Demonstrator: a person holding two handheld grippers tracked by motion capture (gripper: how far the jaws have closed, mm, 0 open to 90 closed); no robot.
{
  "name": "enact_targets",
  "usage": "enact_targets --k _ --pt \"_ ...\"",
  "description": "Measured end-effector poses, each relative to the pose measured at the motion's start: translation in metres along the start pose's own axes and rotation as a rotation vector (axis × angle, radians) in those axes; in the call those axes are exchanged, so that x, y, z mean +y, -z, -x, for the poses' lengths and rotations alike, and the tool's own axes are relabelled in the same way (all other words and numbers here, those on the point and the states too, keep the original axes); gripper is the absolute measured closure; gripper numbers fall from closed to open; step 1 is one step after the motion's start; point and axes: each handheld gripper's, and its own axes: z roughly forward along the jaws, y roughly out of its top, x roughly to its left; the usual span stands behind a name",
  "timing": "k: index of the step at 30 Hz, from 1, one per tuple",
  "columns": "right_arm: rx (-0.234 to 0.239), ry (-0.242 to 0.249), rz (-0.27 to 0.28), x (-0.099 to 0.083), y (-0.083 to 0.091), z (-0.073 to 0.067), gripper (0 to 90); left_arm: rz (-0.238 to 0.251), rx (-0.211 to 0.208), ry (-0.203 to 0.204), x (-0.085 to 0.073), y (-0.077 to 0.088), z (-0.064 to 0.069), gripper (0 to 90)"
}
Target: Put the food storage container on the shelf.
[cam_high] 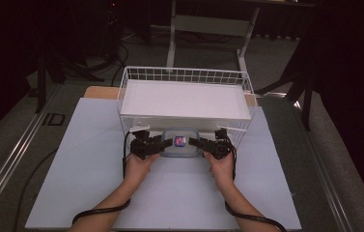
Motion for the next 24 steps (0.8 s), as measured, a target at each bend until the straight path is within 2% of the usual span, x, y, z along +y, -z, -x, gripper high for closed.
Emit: enact_targets --k 4,8,11,13,15,18,21,24 --pt "-0.006 -0.001 0.006 0.002 -0.003 0.001 43.8 0.007 -0.007 0.01 0.001 -0.002 -0.002 44.6" --pt "-0.001 -0.023 0.01 0.003 -0.004 0.003 43.5 0.005 0.017 -0.026 0.002 -0.007 0.001 39.7" --pt "-0.011 -0.041 0.011 0.005 -0.006 0.005 42.8 0.015 0.021 -0.015 0.003 -0.011 0.0 37.1" --pt "-0.023 -0.03 0.02 0.004 -0.007 0.005 41.5 0.022 0.038 -0.016 0.004 -0.014 0.0 34.7" --pt "-0.055 -0.005 0.03 0.004 -0.008 0.003 42.5 0.041 0.084 -0.032 0.005 -0.016 0.002 31.4" --pt "-0.077 0.003 0.037 0.004 -0.01 0.001 42.6 0.046 0.084 -0.038 0.008 -0.018 -0.001 32.9" --pt "-0.076 0.009 0.058 0.002 -0.012 0.001 40.9 0.05 0.105 -0.078 0.009 -0.018 0.0 32.9" --pt "-0.091 0.04 0.077 -0.001 -0.012 -0.001 41.0 0.06 0.107 -0.085 0.009 -0.017 0.001 34.3"
